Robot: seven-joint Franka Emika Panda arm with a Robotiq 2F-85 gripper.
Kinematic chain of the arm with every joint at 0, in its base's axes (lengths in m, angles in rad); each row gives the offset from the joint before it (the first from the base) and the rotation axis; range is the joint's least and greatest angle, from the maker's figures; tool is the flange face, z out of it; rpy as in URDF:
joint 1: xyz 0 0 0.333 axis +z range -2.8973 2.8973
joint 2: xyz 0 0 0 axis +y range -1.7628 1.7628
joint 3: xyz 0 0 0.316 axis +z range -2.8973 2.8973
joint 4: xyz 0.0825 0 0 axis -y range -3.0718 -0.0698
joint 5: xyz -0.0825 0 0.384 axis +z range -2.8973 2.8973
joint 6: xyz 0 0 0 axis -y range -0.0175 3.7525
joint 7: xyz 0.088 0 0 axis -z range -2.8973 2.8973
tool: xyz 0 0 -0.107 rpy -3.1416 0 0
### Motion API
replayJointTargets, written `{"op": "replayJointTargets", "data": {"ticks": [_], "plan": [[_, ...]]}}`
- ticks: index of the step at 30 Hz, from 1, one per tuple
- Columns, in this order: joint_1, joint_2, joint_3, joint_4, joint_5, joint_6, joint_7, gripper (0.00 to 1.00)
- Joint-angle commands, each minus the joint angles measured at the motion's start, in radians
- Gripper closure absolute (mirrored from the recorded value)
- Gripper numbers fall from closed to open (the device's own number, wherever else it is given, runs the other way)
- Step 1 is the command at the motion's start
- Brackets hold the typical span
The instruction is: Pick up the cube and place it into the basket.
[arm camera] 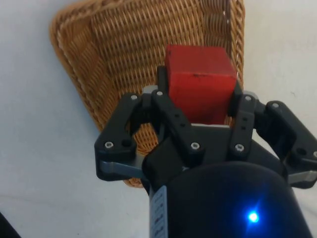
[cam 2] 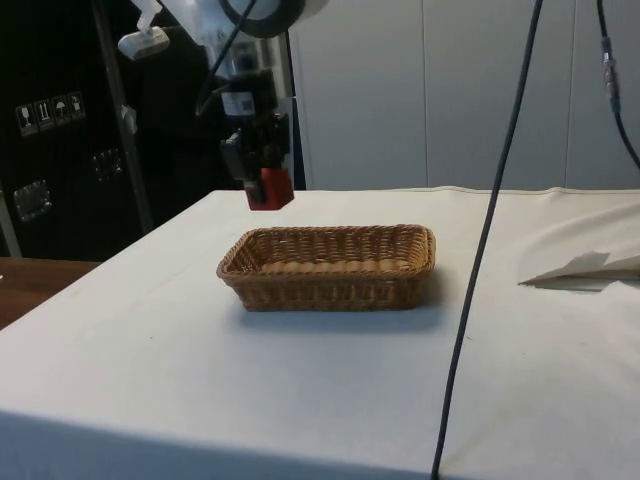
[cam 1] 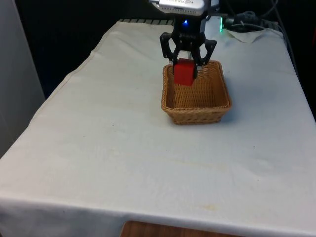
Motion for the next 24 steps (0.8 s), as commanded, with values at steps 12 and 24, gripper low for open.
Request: {"op": "replayJointTargets", "data": {"ticks": [12,24], "plan": [[0.002,-0.086,-0.005,-0.141,-0.021,0.089,-0.001,0.98],[0.001,-0.134,-0.006,-0.242,-0.022,0.163,-0.01,0.98]]}}
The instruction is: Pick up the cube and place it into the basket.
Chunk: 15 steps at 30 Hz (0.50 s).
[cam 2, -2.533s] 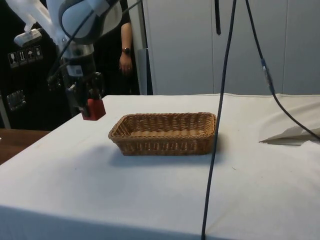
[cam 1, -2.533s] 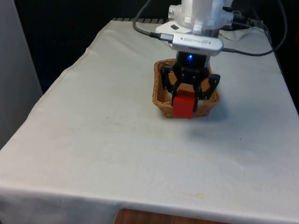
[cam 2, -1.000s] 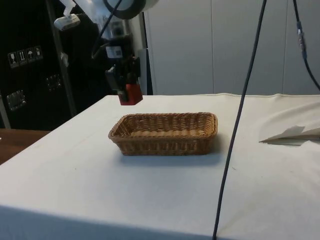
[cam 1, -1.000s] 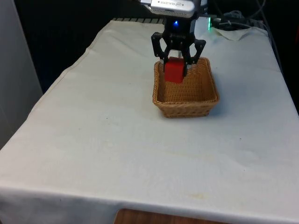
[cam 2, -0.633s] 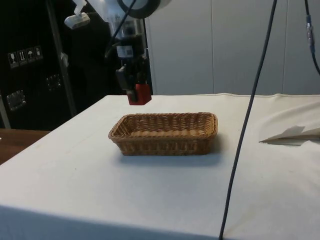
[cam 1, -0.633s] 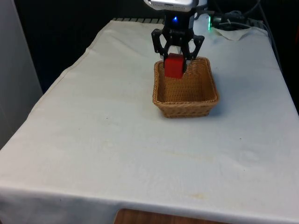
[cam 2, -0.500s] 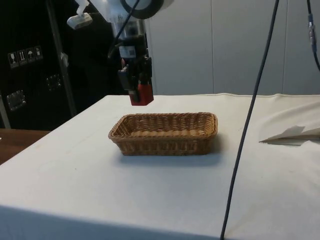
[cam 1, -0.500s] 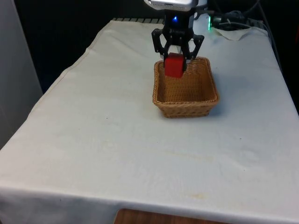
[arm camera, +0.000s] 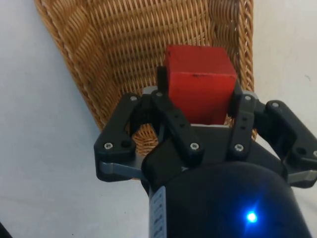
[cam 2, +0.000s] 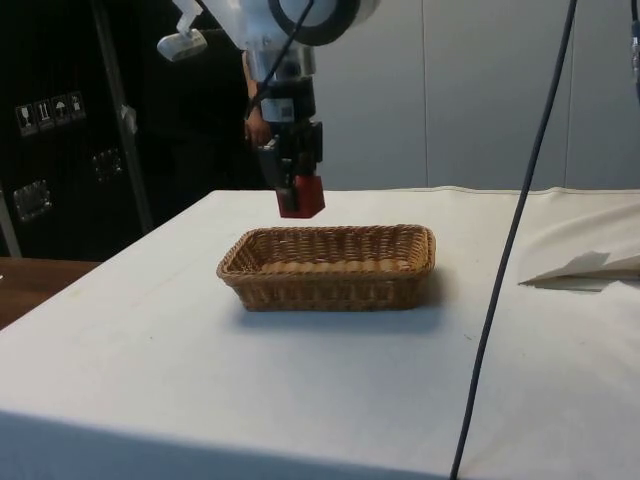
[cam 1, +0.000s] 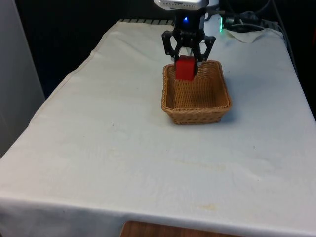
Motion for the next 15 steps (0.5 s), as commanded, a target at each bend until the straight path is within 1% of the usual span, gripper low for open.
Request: {"op": "replayJointTargets", "data": {"ticks": [1,4,5,6,10,15], "plan": [[0.001,-0.01,-0.003,-0.017,-0.009,0.022,0.003,0.98],[0.0,-0.02,-0.003,-0.051,-0.006,0.056,-0.003,0.98],[0.0,-0.012,0.0,-0.036,0.0,0.034,-0.003,0.98],[-0.001,-0.022,-0.003,-0.058,-0.005,0.064,-0.005,0.98],[-0.002,-0.028,-0.003,-0.09,0.004,0.103,-0.016,0.98],[-0.003,-0.033,0.004,-0.124,0.026,0.152,-0.032,0.98]]}}
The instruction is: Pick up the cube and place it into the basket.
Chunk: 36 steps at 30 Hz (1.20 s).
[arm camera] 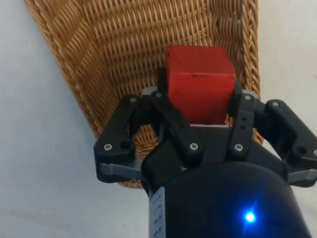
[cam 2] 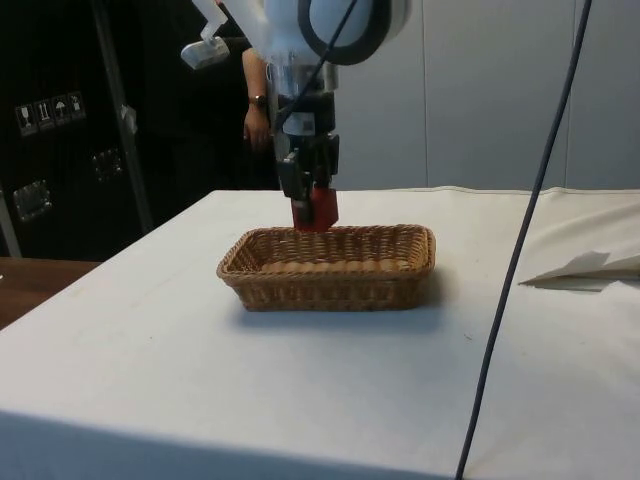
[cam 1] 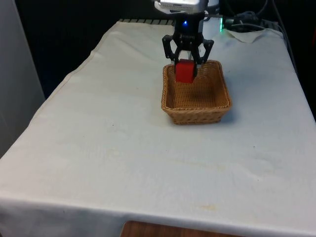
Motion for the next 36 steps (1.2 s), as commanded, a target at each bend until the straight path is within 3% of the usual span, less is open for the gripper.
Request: {"op": "replayJointTargets", "data": {"ticks": [1,4,10,18,19,26,27,30,36], "plan": [[0.0,0.0,0.0,-0.004,0.002,0.006,-0.002,0.98],[-0.002,-0.005,0.012,-0.02,0.03,0.031,-0.019,0.98],[0.001,0.01,0.015,-0.017,0.017,0.023,-0.003,0.98],[0.003,0.034,0.035,-0.042,0.024,0.077,0.011,0.98],[0.002,0.033,0.031,-0.034,0.017,0.058,0.01,0.98],[0.002,0.063,0.043,-0.061,0.026,0.137,0.015,0.98],[0.003,0.058,0.039,-0.058,0.017,0.116,0.016,0.98],[0.002,0.085,0.044,-0.063,0.027,0.176,0.015,0.98],[0.002,0.112,0.045,-0.068,0.026,0.227,0.017,0.98]]}}
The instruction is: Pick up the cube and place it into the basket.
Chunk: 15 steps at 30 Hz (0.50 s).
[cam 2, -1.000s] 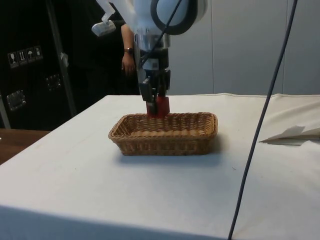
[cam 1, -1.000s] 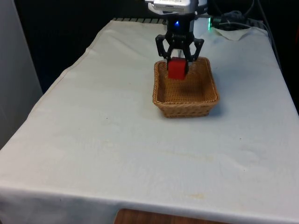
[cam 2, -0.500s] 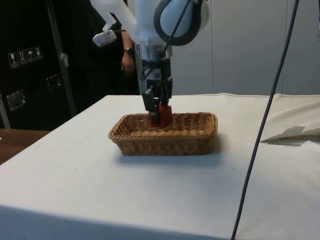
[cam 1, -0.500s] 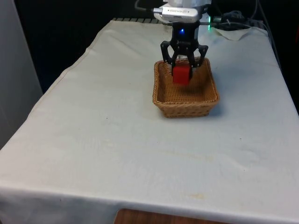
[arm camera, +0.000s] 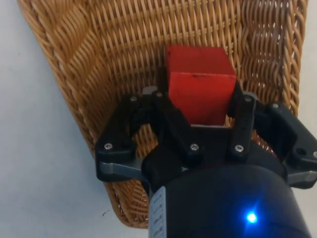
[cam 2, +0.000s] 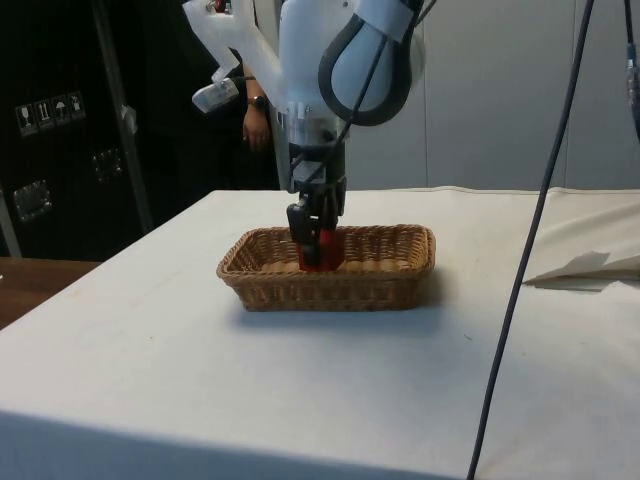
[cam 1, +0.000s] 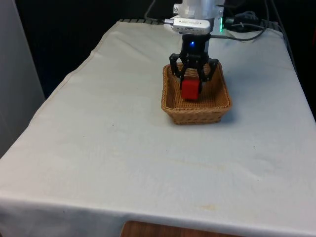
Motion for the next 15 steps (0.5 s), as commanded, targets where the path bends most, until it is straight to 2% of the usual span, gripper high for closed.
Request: {"op": "replayJointTargets", "data": {"ticks": [1,5,7,8,13,14,15], "plan": [[-0.001,-0.002,0.005,-0.007,0.007,0.019,-0.001,0.98],[0.0,-0.002,0.002,-0.009,0.003,0.021,0.0,0.95],[0.0,0.003,0.0,-0.002,0.0,0.014,0.0,0.76],[0.0,-0.003,0.001,-0.009,0.003,0.021,0.001,0.76],[0.001,-0.004,0.0,-0.009,0.001,0.02,0.001,0.29],[0.001,-0.004,0.0,-0.01,0.001,0.019,0.001,0.1],[0.001,-0.004,0.0,-0.01,0.001,0.019,0.001,0.03]]}}
